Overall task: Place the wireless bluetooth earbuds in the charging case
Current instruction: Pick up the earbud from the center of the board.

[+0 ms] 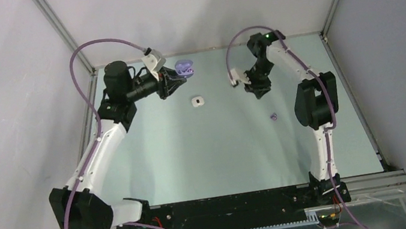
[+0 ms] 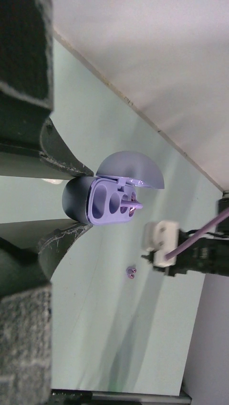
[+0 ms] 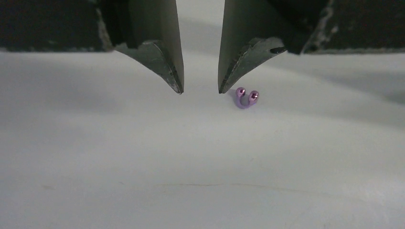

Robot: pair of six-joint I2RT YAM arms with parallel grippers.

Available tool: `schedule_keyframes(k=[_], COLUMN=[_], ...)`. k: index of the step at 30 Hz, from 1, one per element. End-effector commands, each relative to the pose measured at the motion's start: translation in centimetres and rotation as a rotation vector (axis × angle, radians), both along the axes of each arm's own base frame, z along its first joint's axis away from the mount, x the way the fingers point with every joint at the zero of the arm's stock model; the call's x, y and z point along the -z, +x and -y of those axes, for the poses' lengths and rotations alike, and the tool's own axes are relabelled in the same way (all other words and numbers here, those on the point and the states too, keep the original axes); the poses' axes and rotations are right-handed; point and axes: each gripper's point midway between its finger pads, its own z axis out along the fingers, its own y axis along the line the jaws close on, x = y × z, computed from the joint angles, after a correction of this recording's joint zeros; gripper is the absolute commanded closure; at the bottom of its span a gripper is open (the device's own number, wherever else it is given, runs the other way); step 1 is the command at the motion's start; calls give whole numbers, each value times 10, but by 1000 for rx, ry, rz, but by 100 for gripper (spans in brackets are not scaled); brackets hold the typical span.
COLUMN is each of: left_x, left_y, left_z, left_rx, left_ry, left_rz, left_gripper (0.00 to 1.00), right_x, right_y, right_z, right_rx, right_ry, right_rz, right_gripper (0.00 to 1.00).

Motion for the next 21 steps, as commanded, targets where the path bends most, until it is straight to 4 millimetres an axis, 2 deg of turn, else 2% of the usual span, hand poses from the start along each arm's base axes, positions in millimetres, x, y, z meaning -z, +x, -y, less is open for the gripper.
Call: schedule_keyframes(k=[1, 2, 3, 9, 15, 21], left_x=[-23, -23, -22, -16, -16, -14], left_y=[-10, -10, -10, -7, 0, 7], left_z=[-10, -11, -12, -16, -20, -25], left_rx=[-12, -16, -21, -43, -66, -88], left_ry=[2, 2, 1, 4, 4, 8], left_rz=[99, 99, 101, 90, 79, 73], left_gripper=[100, 100, 100, 100, 100, 100], right_x=[21, 33, 37, 68, 82, 89], right_y=[15, 11, 17, 15, 11, -10], right_z=[18, 20, 18, 23, 27, 34], right_rx=[-381, -422, -439, -583, -664, -725], right_ry=[-70, -72, -70, -72, -82, -74], right_rz=[182, 172, 199, 189, 160, 98], right_gripper=[62, 62, 61, 60, 60, 61])
